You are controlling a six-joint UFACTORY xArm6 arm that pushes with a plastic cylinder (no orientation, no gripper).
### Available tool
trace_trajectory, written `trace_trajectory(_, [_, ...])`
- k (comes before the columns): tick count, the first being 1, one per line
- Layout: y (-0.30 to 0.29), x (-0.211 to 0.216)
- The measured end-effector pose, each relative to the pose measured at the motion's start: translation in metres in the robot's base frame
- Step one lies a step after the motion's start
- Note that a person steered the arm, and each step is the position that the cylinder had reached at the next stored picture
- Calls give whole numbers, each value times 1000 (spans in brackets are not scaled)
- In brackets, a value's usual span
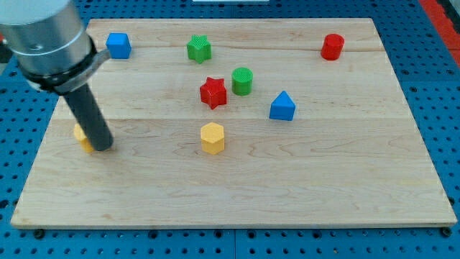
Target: Move the yellow heart parallel left to the red star
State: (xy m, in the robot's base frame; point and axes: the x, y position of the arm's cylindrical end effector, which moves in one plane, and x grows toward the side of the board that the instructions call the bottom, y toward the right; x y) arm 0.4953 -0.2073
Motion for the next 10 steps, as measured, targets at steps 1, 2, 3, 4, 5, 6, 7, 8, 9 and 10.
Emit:
trace_trajectory(1, [-8, 17])
trace_trajectory(2, [-23, 39])
trace_trajectory(3, [-32, 18])
trace_trajectory(4, [-13, -11])
trace_trajectory(5, [-8, -25])
trace_trajectory(6, [-4, 14])
trace_trajectory(7, [-84, 10])
trace_trajectory(8, [-54, -21])
trace_trajectory(9, [-15, -30])
trace_trajectory(10, [-15, -71])
